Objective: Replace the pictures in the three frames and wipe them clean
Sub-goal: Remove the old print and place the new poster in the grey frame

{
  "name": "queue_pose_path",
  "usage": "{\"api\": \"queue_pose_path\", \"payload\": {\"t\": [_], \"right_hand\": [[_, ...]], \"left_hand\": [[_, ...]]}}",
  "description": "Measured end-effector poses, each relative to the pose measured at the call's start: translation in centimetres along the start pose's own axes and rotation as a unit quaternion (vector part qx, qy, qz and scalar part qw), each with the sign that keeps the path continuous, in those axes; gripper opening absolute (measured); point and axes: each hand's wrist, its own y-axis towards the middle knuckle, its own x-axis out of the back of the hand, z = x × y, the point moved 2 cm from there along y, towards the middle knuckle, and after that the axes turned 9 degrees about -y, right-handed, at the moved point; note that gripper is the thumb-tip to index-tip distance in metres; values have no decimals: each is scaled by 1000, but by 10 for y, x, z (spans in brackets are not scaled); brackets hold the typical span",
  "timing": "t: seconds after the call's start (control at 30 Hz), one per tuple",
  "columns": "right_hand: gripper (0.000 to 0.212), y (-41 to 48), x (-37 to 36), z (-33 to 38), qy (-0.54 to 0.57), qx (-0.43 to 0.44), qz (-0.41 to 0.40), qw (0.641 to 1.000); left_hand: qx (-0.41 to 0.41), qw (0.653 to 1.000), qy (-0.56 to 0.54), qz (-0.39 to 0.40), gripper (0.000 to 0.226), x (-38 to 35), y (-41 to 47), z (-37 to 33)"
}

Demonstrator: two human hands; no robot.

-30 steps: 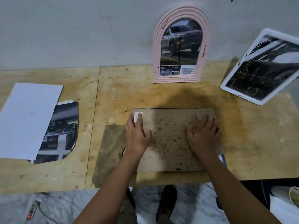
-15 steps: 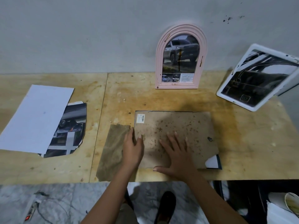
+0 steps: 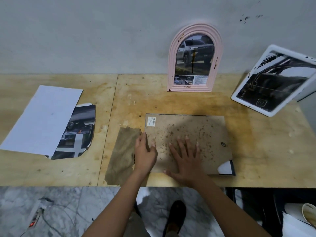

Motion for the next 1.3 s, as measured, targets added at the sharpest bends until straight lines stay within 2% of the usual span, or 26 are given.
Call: {"api": "queue_pose_path", "payload": {"t": [0.13, 0.23, 0.43, 0.67, 0.73, 0.8, 0.87, 0.93, 1.0, 1.1, 1.17, 1.3], "right_hand": [[70, 4, 2, 0, 15, -18, 5, 1000], [77, 2, 5, 0, 30, -22, -8, 999], [85, 4, 3, 6, 28, -44, 39, 998], [86, 7, 7, 8, 40, -57, 64, 996], [91, 6, 6, 7, 38, -46, 61, 996], [92, 5, 9, 2, 49, -37, 55, 997], [84, 1, 13, -7, 85, -49, 22, 995], [71, -5, 15, -25, 116, -111, -39, 986], [68, -11, 13, -45, 114, -188, -66, 973], [81, -17, 7, -66, 95, -250, -34, 963], [91, -18, 3, -71, 85, -251, -19, 964], [96, -15, -2, -73, 79, -239, 11, 968]], "left_hand": [[-8, 999, 26, 47, 67, 10, -1, 3], [7, 998, 29, 64, 73, 19, -2, 6], [41, 992, -121, 19, 68, 25, -16, 14], [44, 990, -137, 0, 69, 21, -14, 19], [28, 994, -103, 7, 69, 20, -14, 17], [0, 1000, -24, 19, 72, 19, -13, 12], [-26, 998, 52, 30, 77, 17, -12, 2], [-81, 989, 114, 38, 78, 8, -7, -7], [-138, 972, 182, 51, 69, -3, 1, -10], [-160, 944, 281, 57, 67, -21, 10, -1], [-171, 930, 323, 35, 71, -27, 11, 10], [-185, 909, 372, 22, 68, -30, 11, 18]]}}
